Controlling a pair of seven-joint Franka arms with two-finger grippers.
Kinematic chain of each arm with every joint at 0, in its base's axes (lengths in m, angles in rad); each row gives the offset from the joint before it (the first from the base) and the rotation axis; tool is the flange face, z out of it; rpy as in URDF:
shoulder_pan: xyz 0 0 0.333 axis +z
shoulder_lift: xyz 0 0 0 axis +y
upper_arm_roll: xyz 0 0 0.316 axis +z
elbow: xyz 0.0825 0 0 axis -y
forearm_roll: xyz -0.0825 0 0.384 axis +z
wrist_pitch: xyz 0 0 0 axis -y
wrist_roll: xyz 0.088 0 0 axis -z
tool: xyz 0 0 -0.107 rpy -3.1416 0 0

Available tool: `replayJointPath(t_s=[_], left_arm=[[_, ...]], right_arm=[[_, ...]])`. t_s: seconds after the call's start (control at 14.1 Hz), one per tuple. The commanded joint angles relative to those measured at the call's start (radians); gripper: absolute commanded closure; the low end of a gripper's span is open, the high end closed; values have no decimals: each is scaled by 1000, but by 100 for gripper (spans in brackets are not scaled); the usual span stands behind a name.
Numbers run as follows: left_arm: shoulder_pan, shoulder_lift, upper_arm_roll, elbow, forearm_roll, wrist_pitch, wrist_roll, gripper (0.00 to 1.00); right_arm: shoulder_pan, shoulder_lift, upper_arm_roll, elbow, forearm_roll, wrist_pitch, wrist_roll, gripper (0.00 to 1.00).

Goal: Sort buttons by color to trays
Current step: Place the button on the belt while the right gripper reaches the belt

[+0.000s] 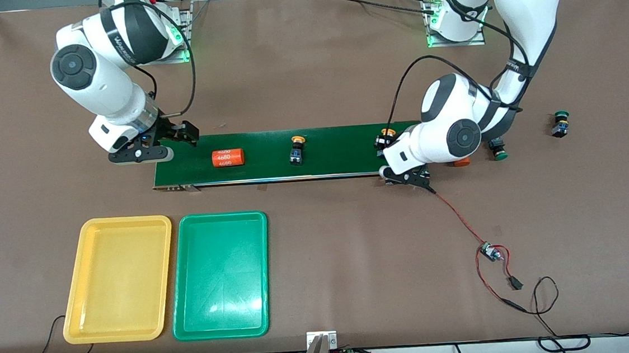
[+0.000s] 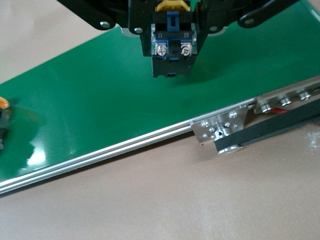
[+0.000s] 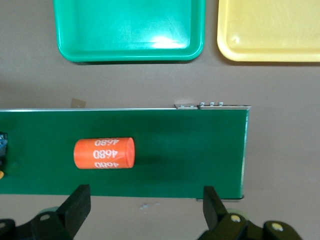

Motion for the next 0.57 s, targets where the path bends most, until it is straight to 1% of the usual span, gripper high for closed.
replayJointPath(t_s=[0.0,0.14,0.28,0.43,0.5], left_arm=[[-12,8,11,21,-14,-6,14,0],[-9,-6,9,23,-14,-20,14,0],[-7,-50,15,26,-14,-54,8,0],[-3,-116,52,47,-9,-121,7,0],[-3,-139,72,69,-2,-179,7,0]], right_arm=[[13,-9,5,-13,14,16,47,0],[13,-8,11,-16,12,30,47,0],[13,-3,11,-16,12,30,50,0],[22,5,11,-17,9,30,50,0],[30,11,13,-16,9,35,50,0]])
